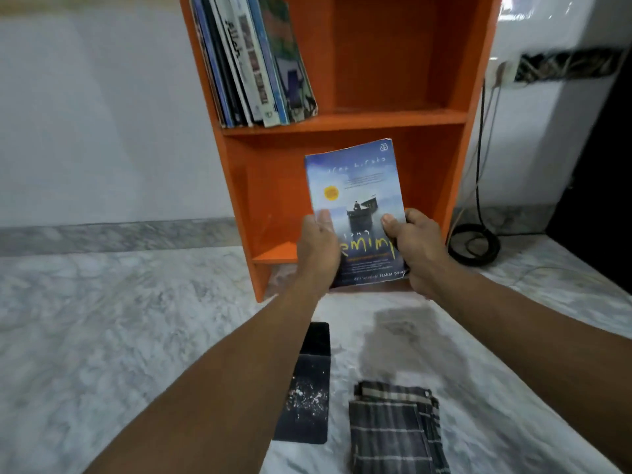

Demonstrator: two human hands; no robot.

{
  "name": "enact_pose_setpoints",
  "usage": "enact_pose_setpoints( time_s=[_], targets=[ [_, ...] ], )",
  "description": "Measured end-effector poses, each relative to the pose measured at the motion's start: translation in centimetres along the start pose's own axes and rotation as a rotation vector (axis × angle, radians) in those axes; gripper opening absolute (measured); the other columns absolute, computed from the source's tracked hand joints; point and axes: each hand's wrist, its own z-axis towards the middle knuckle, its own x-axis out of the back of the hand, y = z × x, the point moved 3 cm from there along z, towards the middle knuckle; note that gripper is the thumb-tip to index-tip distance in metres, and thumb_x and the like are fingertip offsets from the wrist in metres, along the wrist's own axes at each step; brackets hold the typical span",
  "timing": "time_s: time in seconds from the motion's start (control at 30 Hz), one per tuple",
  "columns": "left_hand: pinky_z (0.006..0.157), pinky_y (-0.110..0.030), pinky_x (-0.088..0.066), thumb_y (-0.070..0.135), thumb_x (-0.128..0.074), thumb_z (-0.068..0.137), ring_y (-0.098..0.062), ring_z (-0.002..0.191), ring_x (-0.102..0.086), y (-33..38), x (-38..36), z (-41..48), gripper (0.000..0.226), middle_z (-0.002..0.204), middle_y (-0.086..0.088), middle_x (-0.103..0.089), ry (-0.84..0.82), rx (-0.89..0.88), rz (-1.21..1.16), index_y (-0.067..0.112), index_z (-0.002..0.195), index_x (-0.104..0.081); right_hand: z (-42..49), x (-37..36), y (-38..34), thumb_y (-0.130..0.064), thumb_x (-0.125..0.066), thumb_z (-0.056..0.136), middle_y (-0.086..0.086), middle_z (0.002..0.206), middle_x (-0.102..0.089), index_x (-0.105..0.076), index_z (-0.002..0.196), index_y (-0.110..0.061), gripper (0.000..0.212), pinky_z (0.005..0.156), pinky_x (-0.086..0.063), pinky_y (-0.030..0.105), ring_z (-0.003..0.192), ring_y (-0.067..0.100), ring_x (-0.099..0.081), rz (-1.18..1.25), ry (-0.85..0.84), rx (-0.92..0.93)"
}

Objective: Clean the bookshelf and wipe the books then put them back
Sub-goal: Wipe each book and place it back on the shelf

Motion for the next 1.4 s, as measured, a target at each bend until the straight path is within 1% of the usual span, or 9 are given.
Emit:
enact_pose_setpoints(
  time_s=[0.13, 0.3, 0.47, 0.57, 0.7, 0.97, 1.17, 1.3, 1.4],
  targets=[
    [0.080, -0.052, -0.057, 0.045, -0.036, 0.096, -0.035, 0.095, -0.062, 1.1, 2.3, 0.8, 0.032, 0.098, -0.012, -0.059, -0.112, -0.026, 0.006, 0.017, 0.091, -0.050, 1.6, -2.2, -5.3, -0.014, -0.061, 0.093, 0.023, 0.094, -0.068, -0.061, 0.085, -0.015, 0.009, 0.071, -0.055, 0.049, 0.075, 0.028, -0.063, 0.026, 0.017, 0.077],
    [0.057, -0.036, -0.060, 0.014, -0.047, 0.102, -0.021, 0.073, -0.063, 5.7, 6.8, 4.1, 0.009, 0.096, -0.007, -0.056, -0.188, -0.138, 0.121, 0.005, 0.105, -0.047, 3.2, -5.5, -10.5, -0.018, -0.060, 0.095, 0.014, 0.086, -0.071, -0.063, 0.085, -0.016, 0.011, 0.067, -0.056, 0.043, 0.072, 0.028, -0.066, -0.070, 0.007, 0.137],
    [0.075, -0.046, -0.059, 0.004, -0.053, 0.094, -0.026, 0.091, -0.064, 8.7, 10.0, 7.3, 0.015, 0.097, -0.003, -0.058, -0.184, -0.203, 0.263, 0.017, 0.097, -0.045, 5.5, -8.6, -14.2, -0.024, -0.060, 0.095, 0.007, 0.083, -0.069, -0.064, 0.092, -0.017, 0.009, 0.064, -0.055, 0.041, 0.074, 0.025, -0.065, -0.321, 0.031, 0.159],
    [0.068, -0.030, -0.052, 0.009, -0.058, 0.093, -0.021, 0.088, -0.062, 10.0, 10.4, 8.9, 0.012, 0.100, -0.003, -0.062, -0.124, -0.255, 0.321, 0.013, 0.104, -0.054, 7.0, -9.9, -15.4, -0.024, -0.052, 0.099, 0.007, 0.085, -0.062, -0.056, 0.095, -0.019, 0.008, 0.047, -0.038, 0.027, 0.073, 0.020, -0.056, -0.279, 0.018, 0.105],
    [0.056, -0.019, -0.042, 0.015, -0.062, 0.093, -0.018, 0.082, -0.062, 10.8, 9.1, 10.4, 0.015, 0.099, -0.003, -0.067, -0.074, -0.273, 0.321, 0.012, 0.108, -0.062, 9.6, -9.9, -16.6, -0.025, -0.050, 0.098, 0.007, 0.094, -0.062, -0.052, 0.087, -0.022, 0.011, 0.050, -0.046, 0.030, 0.081, 0.024, -0.060, -0.273, 0.012, 0.096],
    [0.068, -0.030, -0.046, 0.020, -0.064, 0.094, -0.019, 0.083, -0.058, 14.1, 4.7, 13.7, 0.014, 0.094, -0.003, -0.063, 0.133, -0.267, 0.378, 0.009, 0.101, -0.061, 15.8, -9.2, -20.2, -0.022, -0.047, 0.101, 0.006, 0.083, -0.060, -0.052, 0.103, -0.015, 0.008, 0.059, -0.048, 0.034, 0.070, 0.018, -0.056, -0.227, -0.173, 0.117],
    [0.047, -0.021, -0.030, 0.023, -0.065, 0.094, -0.009, 0.059, -0.045, 15.5, 2.1, 15.6, 0.027, 0.072, 0.001, -0.052, 0.275, -0.139, 0.531, 0.012, 0.076, -0.049, 21.2, -9.7, -19.6, -0.021, -0.049, 0.100, 0.010, 0.094, -0.061, -0.053, 0.108, -0.013, 0.012, 0.073, -0.052, 0.049, 0.077, 0.023, -0.058, -0.185, -0.283, 0.035],
    [0.061, -0.027, -0.051, 0.022, -0.067, 0.092, -0.019, 0.076, -0.063, 15.6, 1.4, 16.6, 0.019, 0.085, -0.006, -0.065, 0.324, -0.096, 0.585, 0.004, 0.089, -0.063, 23.5, -10.8, -18.7, -0.022, -0.050, 0.099, 0.010, 0.106, -0.058, -0.055, 0.113, -0.013, 0.018, 0.073, -0.048, 0.053, 0.086, 0.025, -0.055, -0.172, -0.347, 0.012],
    [0.052, -0.020, -0.042, 0.022, -0.068, 0.092, -0.018, 0.076, -0.062, 15.2, 1.3, 17.4, 0.017, 0.087, -0.007, -0.067, 0.372, -0.073, 0.588, 0.006, 0.090, -0.062, 24.8, -12.2, -18.3, -0.023, -0.051, 0.097, 0.008, 0.100, -0.060, -0.061, 0.106, -0.013, 0.017, 0.073, -0.052, 0.049, 0.079, 0.022, -0.054, -0.147, -0.363, -0.017]
  ],
)
